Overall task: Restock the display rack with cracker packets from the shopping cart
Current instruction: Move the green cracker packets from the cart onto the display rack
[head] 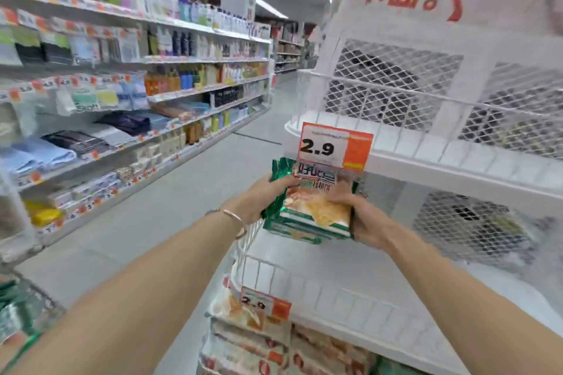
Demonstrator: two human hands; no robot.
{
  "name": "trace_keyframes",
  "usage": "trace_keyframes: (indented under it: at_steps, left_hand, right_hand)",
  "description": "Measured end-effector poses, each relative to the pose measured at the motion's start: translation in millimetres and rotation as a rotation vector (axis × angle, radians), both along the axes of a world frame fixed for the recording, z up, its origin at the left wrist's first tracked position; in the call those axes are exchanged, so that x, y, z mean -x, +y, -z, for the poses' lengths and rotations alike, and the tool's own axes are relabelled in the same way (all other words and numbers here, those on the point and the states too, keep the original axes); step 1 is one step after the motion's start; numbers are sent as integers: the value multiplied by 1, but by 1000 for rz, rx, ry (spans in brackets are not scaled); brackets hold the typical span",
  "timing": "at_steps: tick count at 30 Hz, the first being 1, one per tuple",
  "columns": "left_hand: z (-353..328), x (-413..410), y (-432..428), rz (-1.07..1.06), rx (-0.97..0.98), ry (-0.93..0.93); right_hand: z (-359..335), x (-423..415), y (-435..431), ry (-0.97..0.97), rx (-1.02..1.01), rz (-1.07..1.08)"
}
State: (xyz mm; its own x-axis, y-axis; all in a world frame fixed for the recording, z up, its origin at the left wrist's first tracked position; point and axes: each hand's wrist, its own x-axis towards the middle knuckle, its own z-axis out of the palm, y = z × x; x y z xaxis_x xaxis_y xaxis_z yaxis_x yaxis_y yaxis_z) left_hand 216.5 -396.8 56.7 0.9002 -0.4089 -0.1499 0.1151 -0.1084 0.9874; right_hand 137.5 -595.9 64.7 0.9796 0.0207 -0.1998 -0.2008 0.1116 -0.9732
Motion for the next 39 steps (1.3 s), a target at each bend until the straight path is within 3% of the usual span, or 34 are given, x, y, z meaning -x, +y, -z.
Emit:
trace_keyframes:
  at_steps: [3, 9, 14, 18, 21, 23, 26, 29, 31, 35, 39]
  left_hand:
    - [28, -33, -20, 6, -117, -144]
    - [73, -51, -24, 21, -462, -354]
    - [79, -56, -13, 74, -1031, -764]
    - [78, -66, -2, 245, -1169, -774]
    - [76, -70, 3, 194, -1205, -791]
    - [80, -68, 5, 216, -1192, -839]
    - [83, -62, 5, 308, -1177, -877]
    - [85, -64, 0, 277, -1175, -870]
    - [87, -64, -6, 239, -1173, -874]
    - [88, -59, -6, 265, -1171, -822]
    - [75, -38, 11, 161, -1090, -732]
  right_hand:
    - [42, -29, -21, -75, 24, 101]
    - [122, -58, -28, -131, 337, 139]
    - [140, -56, -35, -123, 378, -52]
    - [141, -58, -19, -75, 352, -167]
    - [145, -66, 1, -45, 346, -152]
    - [145, -65, 10, -107, 350, -23]
    - [141, -57, 11, -351, 615, 228]
    - [133, -61, -2, -403, 923, 51]
    - [127, -70, -15, -350, 963, -33]
    - [121, -69, -17, -310, 980, -52]
    - [104, -42, -7, -309, 1211, 72]
